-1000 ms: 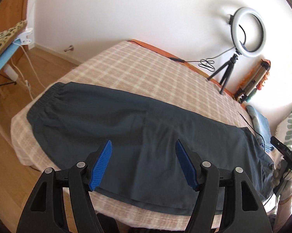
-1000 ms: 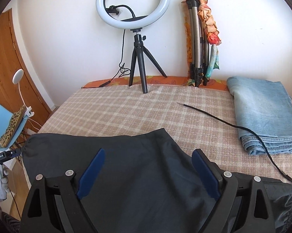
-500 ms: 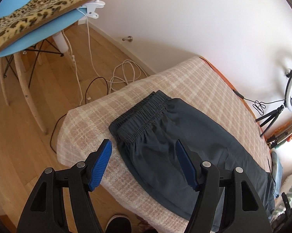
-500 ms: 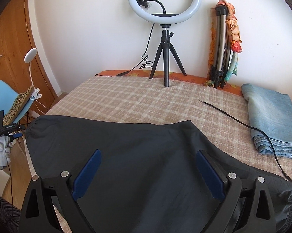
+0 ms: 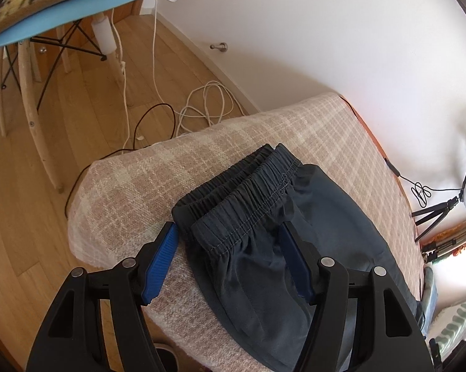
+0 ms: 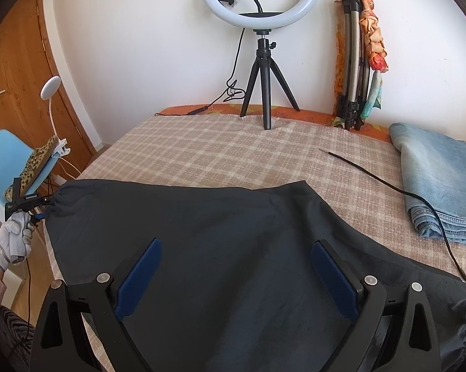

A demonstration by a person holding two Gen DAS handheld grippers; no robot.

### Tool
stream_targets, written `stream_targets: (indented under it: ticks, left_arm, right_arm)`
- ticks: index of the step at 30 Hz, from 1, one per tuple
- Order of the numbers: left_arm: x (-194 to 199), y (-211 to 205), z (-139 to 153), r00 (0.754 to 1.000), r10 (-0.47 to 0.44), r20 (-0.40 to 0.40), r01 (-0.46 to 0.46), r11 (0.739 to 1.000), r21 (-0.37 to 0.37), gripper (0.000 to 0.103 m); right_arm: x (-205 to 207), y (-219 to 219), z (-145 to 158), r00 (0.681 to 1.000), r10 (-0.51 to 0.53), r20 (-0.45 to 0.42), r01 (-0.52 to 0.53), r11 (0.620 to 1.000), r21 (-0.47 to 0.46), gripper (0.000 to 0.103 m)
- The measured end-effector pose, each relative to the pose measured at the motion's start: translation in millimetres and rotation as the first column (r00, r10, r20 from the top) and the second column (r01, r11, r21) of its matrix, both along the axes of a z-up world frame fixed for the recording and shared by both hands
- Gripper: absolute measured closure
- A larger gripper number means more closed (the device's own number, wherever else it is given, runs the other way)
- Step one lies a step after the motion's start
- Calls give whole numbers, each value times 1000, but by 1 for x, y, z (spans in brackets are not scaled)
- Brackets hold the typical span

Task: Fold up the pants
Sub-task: 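Lift the waistband with the left tool and fold it toward the pants legs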

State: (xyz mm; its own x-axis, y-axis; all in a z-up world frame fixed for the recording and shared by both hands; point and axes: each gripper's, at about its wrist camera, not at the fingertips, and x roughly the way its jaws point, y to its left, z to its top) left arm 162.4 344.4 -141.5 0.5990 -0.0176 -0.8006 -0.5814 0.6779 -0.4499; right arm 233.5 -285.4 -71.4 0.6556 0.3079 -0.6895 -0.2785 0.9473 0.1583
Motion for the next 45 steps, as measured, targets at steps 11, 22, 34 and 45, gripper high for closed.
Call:
stream_targets:
  ticks: [11,22,34,45]
  left_arm:
    - [3,-5,0,999,43,21,-45,991,123,54]
    - [3,-16,15,996,24,83,-39,983,181,85]
    - [12,-123,77,943,-283,173,187,885,427,86]
    - [-10,-330,54,666,-744,-57,563,451,692,86]
  right_arm:
    - [-3,-18,-6,999,-20,-27,21,999,30,4]
    - [0,-8,-8,1000,0,-30,0,1000,19,4]
    - [2,0,-11,999,26,-38,-25,999,24,4]
    - [15,12,-24,986,110,-126,-88,982,167,4]
